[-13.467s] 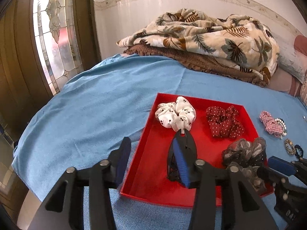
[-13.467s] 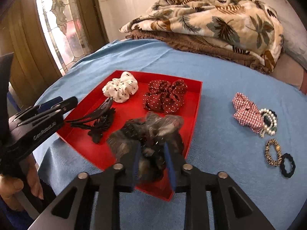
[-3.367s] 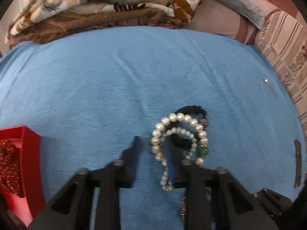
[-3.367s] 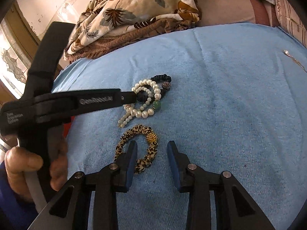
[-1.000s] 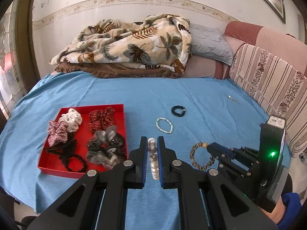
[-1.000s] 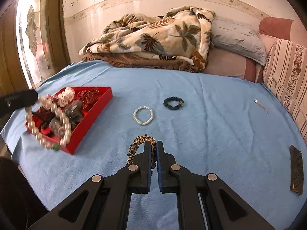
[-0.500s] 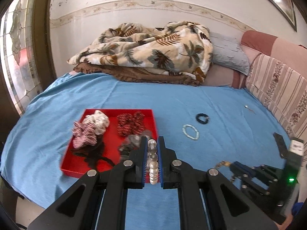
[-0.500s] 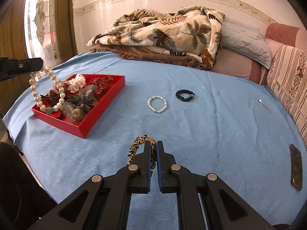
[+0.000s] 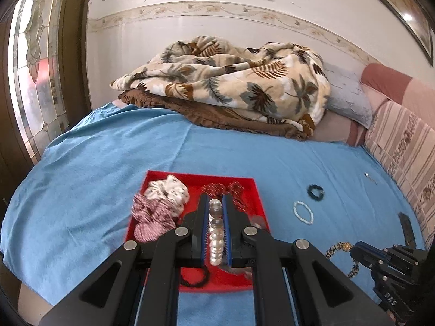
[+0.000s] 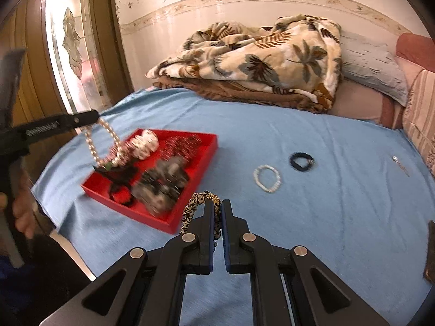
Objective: Organize jewelry
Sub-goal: 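Carry the pearl bracelet and leopard hair tie into the red tray and release both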
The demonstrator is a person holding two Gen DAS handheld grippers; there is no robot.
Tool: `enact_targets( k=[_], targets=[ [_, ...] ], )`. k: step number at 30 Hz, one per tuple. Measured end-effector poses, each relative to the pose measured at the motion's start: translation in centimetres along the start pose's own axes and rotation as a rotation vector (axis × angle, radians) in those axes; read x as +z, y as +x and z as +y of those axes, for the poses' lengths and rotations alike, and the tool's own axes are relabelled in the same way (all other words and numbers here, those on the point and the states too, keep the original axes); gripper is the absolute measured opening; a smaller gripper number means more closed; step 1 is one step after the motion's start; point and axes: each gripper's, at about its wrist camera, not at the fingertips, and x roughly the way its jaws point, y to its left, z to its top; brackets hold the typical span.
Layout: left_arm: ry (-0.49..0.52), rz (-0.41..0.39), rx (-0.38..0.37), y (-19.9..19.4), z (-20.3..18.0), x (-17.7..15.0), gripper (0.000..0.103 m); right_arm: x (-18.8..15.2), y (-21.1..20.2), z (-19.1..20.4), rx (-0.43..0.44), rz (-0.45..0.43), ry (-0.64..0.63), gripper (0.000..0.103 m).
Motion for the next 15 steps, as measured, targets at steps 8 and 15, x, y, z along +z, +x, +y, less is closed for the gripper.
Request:
enact_targets(
  k=[8, 15],
  targets=[
    [-0.075, 0.042, -0.047, 3.3, 4.4, 1.2, 0.009, 3.2, 3.4, 3.8, 0.096, 0.028, 0.016, 0.006],
    [-0.115, 0.105, -0.116, 7.1, 6.6, 1.5, 0.009, 3.5, 7.0, 8.1, 0.14, 0.069, -0.055, 0.006]
  ],
)
